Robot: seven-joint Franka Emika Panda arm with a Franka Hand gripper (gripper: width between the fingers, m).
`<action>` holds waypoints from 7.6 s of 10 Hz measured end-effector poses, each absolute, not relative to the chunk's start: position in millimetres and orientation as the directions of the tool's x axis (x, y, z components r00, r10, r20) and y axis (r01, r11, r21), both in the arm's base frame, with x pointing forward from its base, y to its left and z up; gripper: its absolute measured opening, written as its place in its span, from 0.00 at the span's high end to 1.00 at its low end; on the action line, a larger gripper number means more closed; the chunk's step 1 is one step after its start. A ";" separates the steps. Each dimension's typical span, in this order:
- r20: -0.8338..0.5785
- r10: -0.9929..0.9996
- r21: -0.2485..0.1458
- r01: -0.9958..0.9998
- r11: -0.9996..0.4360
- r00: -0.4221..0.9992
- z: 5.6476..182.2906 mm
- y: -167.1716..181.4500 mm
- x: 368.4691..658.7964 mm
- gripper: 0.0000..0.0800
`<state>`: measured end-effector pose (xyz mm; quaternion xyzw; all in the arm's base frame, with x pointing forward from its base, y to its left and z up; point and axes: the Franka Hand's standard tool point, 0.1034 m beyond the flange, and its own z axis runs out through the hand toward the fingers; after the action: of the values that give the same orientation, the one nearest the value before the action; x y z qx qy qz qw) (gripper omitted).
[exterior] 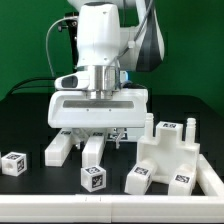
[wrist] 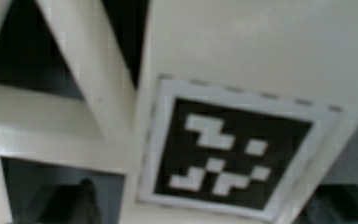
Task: Assemble chair
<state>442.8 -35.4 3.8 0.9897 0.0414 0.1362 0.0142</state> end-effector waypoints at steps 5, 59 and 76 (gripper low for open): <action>0.270 0.087 0.040 0.079 -0.996 0.959 4.1 -35.3 443.2 0.65; -0.795 -0.060 -0.144 -0.284 -0.948 0.604 80.2 -50.2 519.3 0.19; -0.908 -0.078 -0.297 -0.762 -0.575 0.412 81.7 -142.9 496.9 0.19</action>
Offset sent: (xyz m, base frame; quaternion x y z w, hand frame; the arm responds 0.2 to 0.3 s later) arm 0.0000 0.0000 0.0000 0.0000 0.0000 0.0000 1.0000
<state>496.9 -142.9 81.7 0.7555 -0.2779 -0.4656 -0.3676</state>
